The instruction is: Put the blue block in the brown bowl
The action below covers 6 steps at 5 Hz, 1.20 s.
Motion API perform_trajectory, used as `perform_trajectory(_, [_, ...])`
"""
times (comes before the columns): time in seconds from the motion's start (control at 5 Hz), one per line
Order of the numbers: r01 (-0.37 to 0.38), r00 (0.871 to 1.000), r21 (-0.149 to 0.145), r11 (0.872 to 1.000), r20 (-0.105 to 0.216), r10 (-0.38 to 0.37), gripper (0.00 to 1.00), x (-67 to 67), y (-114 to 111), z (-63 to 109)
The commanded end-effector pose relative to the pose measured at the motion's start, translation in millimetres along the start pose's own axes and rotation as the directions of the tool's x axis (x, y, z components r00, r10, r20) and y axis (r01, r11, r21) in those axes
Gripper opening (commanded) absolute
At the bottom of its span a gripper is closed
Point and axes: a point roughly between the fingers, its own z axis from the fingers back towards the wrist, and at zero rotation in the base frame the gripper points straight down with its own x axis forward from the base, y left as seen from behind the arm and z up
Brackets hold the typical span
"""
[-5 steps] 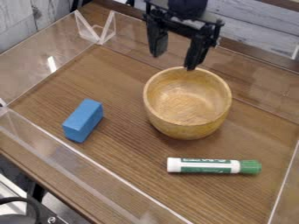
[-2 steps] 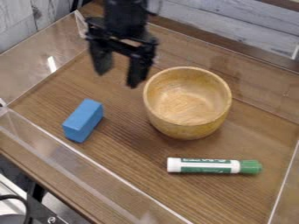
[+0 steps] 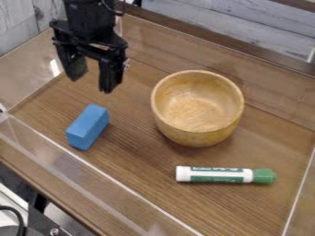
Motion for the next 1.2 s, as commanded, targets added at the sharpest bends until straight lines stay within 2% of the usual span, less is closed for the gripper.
perform_trajectory(0.0, [-0.005, 0.999, 0.016, 1.000, 0.042, 0.004, 1.00, 0.7, 4, 4.7])
perform_trajectory(1.0, [-0.009, 1.000, 0.011, 1.000, 0.011, 0.009, 1.00, -5.1, 4, -17.7])
